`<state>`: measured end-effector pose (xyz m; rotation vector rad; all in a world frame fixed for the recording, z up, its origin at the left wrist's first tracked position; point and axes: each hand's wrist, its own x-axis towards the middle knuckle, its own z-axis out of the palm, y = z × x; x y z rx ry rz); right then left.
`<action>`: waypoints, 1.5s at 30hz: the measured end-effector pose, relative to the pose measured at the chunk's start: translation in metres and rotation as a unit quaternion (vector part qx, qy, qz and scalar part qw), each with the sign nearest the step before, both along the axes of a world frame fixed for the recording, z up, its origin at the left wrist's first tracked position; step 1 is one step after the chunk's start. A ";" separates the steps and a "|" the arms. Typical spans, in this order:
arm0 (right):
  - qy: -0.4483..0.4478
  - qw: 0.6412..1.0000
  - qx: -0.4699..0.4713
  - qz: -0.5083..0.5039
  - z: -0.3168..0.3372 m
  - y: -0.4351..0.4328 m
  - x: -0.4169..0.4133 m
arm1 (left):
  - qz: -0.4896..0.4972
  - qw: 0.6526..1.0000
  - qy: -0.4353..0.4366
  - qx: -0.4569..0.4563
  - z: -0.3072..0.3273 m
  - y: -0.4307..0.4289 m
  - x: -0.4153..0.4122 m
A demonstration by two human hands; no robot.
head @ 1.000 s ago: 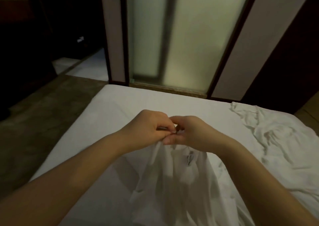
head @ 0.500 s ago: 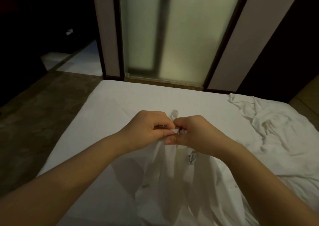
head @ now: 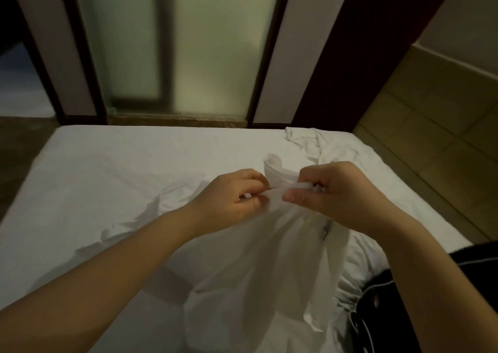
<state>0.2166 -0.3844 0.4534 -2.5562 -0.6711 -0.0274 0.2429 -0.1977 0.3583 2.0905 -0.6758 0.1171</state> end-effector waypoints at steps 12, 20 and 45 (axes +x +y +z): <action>-0.082 0.993 0.022 -0.078 0.015 -0.104 -0.013 | -0.101 0.984 -0.150 0.010 0.004 -0.074 0.035; -0.098 0.988 0.056 -0.109 0.014 -0.157 0.002 | -0.019 0.990 -0.130 -0.040 -0.006 -0.095 0.039; 0.013 0.972 0.071 0.223 0.004 0.008 0.028 | 0.146 0.985 -0.096 0.013 0.037 0.001 -0.058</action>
